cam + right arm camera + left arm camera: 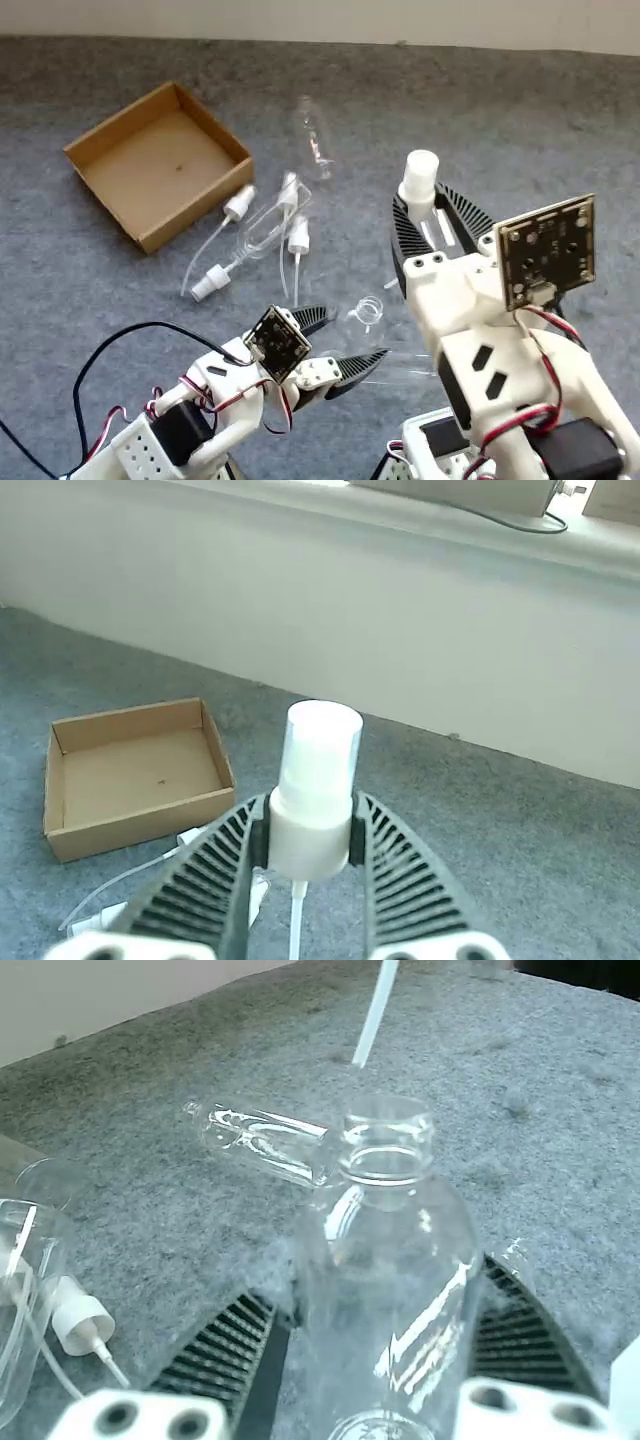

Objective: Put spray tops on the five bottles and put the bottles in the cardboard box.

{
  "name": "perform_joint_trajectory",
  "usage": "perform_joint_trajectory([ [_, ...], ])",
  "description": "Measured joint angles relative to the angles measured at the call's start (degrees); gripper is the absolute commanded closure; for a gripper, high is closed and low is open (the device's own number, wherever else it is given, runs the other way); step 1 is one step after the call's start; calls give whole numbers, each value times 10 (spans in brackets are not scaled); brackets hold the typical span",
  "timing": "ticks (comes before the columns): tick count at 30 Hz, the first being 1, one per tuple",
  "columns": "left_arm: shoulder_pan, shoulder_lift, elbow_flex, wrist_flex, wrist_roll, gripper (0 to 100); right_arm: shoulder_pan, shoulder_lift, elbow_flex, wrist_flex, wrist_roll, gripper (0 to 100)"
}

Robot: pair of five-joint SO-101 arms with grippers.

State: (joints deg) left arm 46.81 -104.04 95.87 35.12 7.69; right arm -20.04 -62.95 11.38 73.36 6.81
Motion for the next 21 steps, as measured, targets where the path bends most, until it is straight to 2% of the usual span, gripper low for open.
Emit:
perform_joint_trajectory([
  [7,0,0,0,0,0,847,2,-23,26,-13,-2,994],
  [21,0,0,0,0,0,847,-11,-24,-10,-10,-18,994],
])
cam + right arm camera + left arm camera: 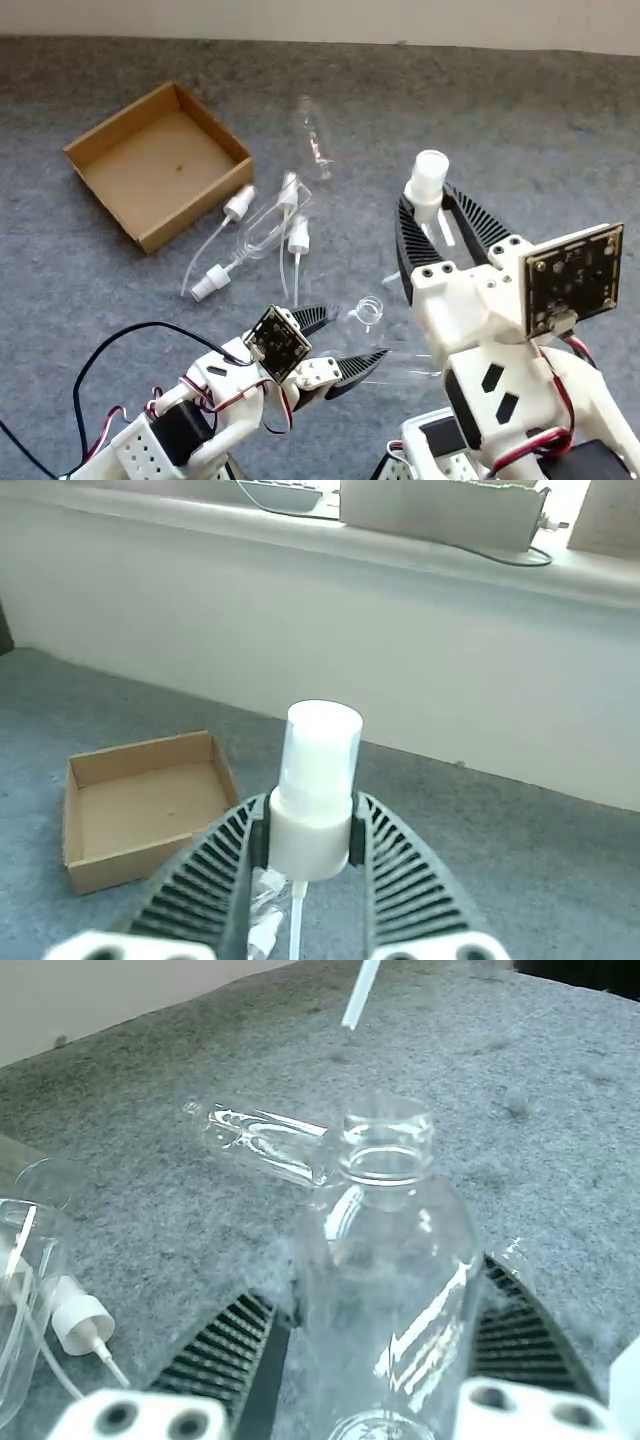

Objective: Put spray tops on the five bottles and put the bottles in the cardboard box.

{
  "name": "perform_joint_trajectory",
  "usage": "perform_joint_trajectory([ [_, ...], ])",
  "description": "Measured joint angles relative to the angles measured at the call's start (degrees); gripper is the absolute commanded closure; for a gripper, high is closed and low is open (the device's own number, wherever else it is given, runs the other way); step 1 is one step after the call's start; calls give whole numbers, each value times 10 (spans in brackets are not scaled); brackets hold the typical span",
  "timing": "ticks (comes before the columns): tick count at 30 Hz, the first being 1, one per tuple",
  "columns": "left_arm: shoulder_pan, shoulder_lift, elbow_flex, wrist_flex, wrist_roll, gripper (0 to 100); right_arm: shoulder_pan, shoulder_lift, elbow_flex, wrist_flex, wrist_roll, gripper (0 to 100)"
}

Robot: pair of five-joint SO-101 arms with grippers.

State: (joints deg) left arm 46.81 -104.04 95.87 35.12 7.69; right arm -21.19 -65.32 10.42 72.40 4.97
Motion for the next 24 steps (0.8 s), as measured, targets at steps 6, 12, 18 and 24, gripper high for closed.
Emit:
perform_joint_trajectory([
  [6,0,0,0,0,0,847,-48,0,0,7,-17,994],
  [12,0,0,0,0,0,847,-52,0,0,15,-11,994],
  [18,0,0,0,0,0,847,-51,0,0,37,-8,994],
  [24,0,0,0,0,0,847,-51,0,0,48,-8,994],
])
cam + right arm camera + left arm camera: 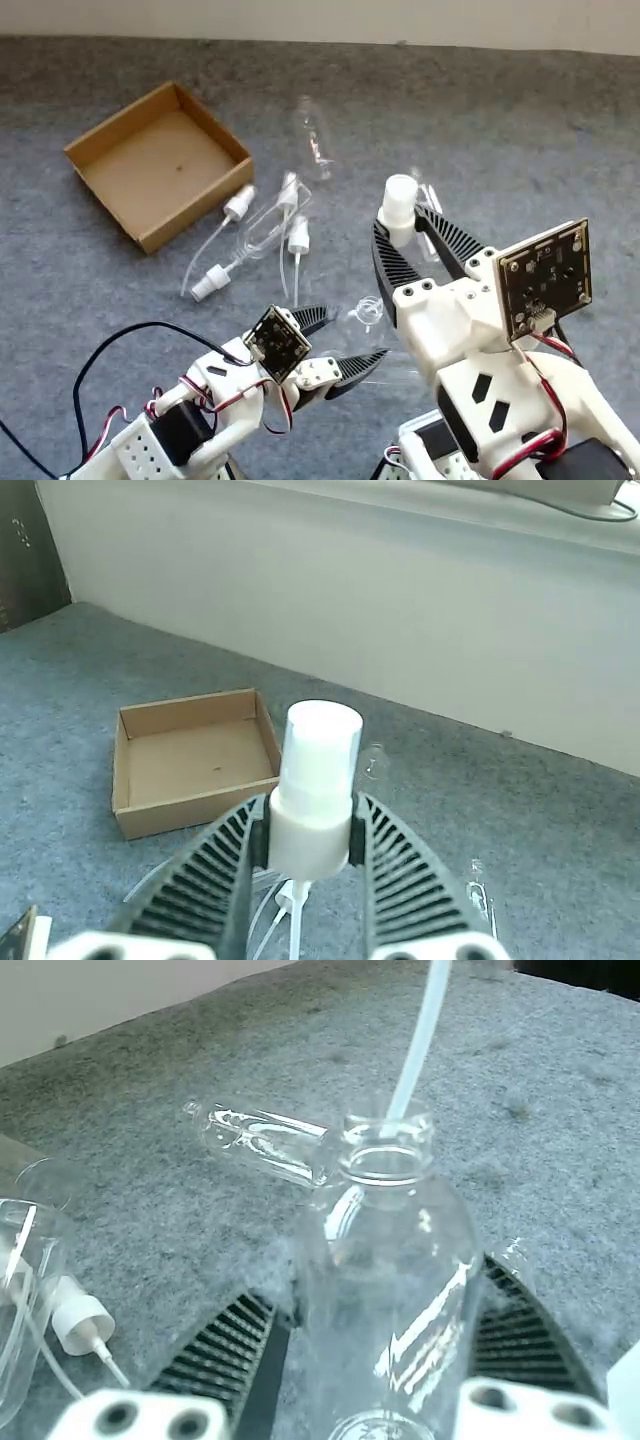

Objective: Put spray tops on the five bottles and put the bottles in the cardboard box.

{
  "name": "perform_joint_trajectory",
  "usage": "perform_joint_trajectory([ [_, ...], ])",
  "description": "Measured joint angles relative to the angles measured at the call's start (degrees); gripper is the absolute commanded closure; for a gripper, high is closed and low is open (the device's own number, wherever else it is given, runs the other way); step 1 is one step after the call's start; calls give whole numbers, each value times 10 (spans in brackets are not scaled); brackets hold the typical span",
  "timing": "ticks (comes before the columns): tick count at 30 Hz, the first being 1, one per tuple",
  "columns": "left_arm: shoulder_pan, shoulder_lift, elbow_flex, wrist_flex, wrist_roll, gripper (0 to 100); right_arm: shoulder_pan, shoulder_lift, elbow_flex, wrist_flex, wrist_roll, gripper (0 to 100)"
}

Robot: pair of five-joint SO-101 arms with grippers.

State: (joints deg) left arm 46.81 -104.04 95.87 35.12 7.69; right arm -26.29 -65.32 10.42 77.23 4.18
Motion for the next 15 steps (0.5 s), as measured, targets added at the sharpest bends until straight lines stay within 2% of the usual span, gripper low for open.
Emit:
perform_joint_trajectory([
  [15,0,0,0,0,0,847,0,0,52,3,0,994],
])
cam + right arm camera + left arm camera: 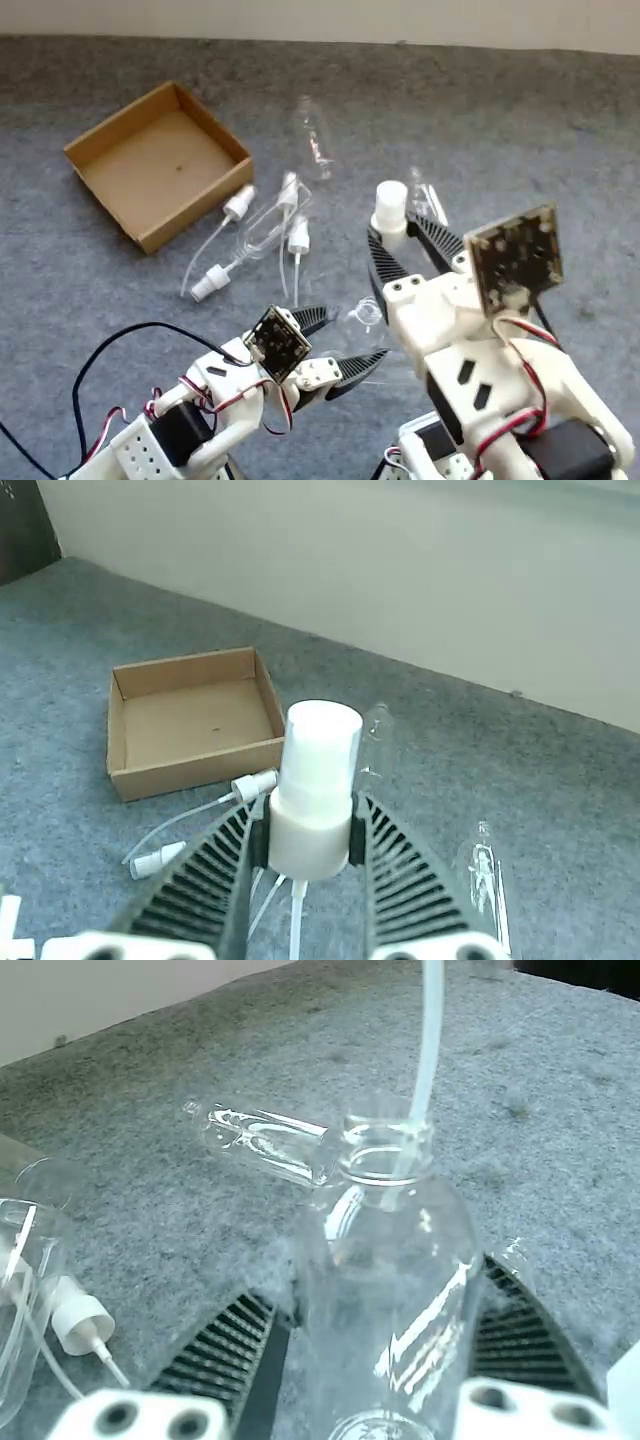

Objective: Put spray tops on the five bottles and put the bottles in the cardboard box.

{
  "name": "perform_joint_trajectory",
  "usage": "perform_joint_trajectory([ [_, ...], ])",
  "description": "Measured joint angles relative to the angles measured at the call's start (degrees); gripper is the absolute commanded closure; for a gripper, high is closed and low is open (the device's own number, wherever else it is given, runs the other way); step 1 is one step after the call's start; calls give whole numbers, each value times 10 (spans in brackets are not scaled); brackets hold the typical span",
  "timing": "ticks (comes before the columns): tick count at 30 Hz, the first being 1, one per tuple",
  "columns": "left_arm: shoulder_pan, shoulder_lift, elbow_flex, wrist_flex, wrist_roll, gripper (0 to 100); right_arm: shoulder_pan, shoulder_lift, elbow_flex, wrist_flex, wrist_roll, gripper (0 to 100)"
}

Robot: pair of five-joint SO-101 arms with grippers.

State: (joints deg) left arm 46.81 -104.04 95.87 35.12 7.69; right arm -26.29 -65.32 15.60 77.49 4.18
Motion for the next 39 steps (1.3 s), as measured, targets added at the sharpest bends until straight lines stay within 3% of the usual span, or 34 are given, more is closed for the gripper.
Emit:
perform_joint_trajectory([
  [8,-3,0,0,-1,0,847,-4,1,55,0,0,994],
  [13,-52,0,0,-44,0,847,-4,0,84,0,0,991],
  [21,-62,0,0,-76,0,847,-6,-67,165,-1,0,985],
  [28,-62,0,0,-86,0,847,-6,-104,191,-1,0,856],
  [39,-64,0,0,-86,0,847,-5,-105,191,-1,0,856],
])
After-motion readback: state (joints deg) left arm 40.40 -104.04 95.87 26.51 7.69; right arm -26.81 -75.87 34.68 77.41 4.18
